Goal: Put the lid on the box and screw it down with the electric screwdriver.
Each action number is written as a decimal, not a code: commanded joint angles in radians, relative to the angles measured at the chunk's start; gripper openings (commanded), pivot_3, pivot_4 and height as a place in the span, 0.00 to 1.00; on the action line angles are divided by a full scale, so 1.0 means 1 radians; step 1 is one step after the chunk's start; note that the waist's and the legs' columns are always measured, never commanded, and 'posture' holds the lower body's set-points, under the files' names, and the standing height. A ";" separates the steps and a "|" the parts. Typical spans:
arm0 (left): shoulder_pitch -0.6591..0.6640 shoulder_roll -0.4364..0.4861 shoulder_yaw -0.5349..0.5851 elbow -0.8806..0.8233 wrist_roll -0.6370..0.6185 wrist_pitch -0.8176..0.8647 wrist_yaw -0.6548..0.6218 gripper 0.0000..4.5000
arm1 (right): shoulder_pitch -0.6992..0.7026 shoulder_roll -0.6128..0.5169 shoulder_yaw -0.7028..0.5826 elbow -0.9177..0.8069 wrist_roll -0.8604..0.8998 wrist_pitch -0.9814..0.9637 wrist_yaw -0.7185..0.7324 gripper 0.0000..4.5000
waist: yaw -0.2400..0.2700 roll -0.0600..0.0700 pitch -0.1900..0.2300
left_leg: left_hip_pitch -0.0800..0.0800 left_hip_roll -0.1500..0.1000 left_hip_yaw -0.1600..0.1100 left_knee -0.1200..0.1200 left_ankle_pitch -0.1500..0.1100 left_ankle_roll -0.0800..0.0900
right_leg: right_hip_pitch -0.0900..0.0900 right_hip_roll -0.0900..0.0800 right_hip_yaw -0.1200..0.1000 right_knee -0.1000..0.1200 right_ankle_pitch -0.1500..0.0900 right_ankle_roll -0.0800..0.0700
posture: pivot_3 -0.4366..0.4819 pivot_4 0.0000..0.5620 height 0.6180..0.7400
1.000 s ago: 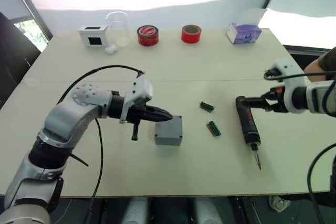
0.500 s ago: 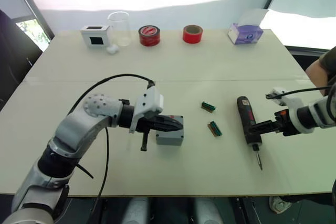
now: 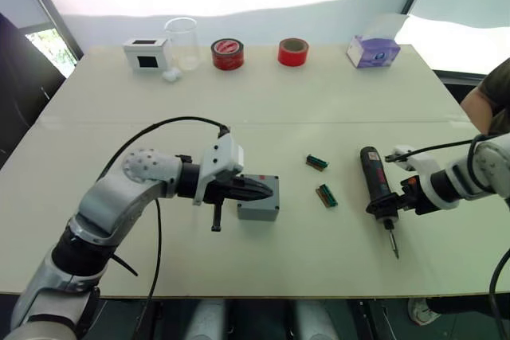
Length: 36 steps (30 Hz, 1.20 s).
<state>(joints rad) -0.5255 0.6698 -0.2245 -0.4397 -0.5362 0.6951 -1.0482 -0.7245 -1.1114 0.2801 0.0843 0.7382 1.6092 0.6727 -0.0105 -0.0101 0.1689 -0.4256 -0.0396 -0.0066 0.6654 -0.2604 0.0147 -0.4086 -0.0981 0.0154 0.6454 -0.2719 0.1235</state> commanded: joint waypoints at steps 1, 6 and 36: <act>0.005 0.002 0.013 -0.039 -0.010 0.005 0.012 0.00 | -0.001 0.040 0.023 0.024 -0.057 -0.002 -0.020 0.93 | 0.000 -0.003 -0.002 | 0.000 0.000 0.000 0.000 0.000 0.000 | 0.000 0.000 0.000 0.000 0.000 0.000 | 0.48 0.27 1.00; 0.001 -0.004 0.008 -0.033 -0.007 0.005 0.015 0.00 | -0.002 0.057 0.071 0.031 -0.123 -0.035 0.000 0.59 | -0.001 -0.008 -0.004 | 0.002 0.000 0.000 0.000 0.000 0.000 | 0.002 0.000 0.000 0.000 0.000 0.000 | 0.48 0.27 1.00; -0.095 0.001 0.009 0.266 0.070 -0.067 -0.071 0.00 | -0.074 0.833 -0.833 -0.374 0.033 -0.493 -0.412 0.39 | -0.001 0.001 -0.001 | -0.017 -0.001 0.000 0.000 0.006 -0.010 | -0.018 0.001 0.001 0.007 0.002 0.000 | 0.48 0.27 1.00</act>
<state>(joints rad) -0.6056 0.6694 -0.2138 -0.1649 -0.4747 0.6435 -1.1054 -0.8029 -0.2716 -0.5884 -0.1329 0.7229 1.2018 0.2058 -0.0120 -0.0094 0.1676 -0.4423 -0.0406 -0.0065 0.6657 -0.2546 0.0056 -0.4266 -0.0972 0.0161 0.6522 -0.2695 0.1233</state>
